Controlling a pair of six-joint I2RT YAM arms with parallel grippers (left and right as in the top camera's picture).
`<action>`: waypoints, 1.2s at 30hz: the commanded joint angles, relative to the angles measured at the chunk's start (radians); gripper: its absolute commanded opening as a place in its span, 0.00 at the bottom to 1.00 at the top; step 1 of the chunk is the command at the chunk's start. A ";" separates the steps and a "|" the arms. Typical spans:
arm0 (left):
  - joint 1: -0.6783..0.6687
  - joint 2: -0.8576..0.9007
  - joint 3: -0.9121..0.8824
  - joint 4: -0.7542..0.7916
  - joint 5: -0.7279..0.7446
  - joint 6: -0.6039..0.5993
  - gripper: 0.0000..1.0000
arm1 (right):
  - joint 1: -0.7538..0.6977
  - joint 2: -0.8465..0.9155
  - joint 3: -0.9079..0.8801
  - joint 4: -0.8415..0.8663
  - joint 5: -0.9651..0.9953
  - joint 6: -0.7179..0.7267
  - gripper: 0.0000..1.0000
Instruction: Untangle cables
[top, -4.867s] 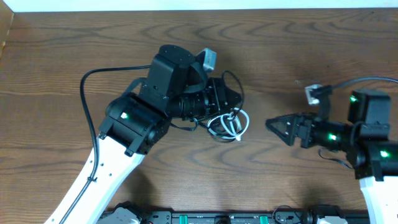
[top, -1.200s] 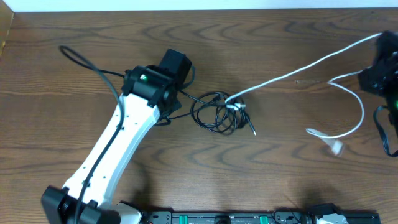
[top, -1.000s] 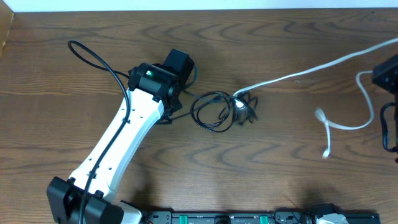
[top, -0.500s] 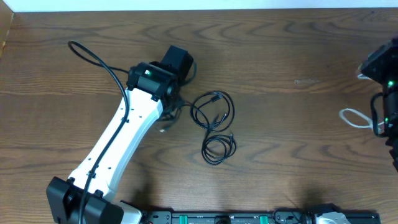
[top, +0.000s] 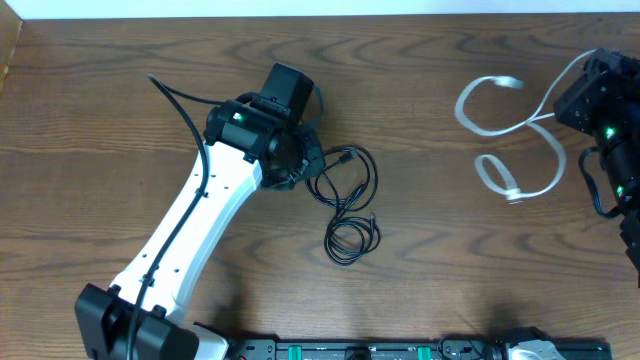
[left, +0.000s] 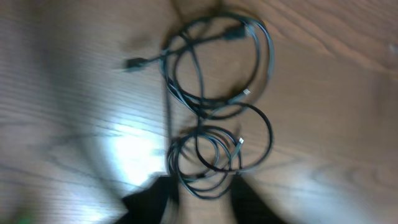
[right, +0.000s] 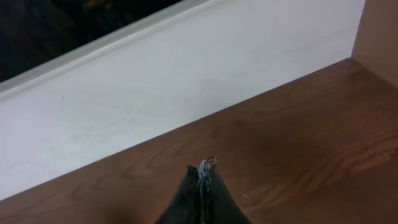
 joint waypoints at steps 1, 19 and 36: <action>-0.014 0.000 0.003 -0.010 0.083 0.128 0.84 | -0.005 0.014 0.021 -0.015 -0.004 -0.008 0.01; -0.014 -0.121 0.090 -0.037 0.139 0.295 0.93 | -0.025 0.064 0.021 -0.077 0.065 -0.007 0.01; -0.014 -0.190 0.085 -0.182 -0.053 0.296 0.93 | -0.031 0.175 0.019 -0.084 0.065 -0.008 0.01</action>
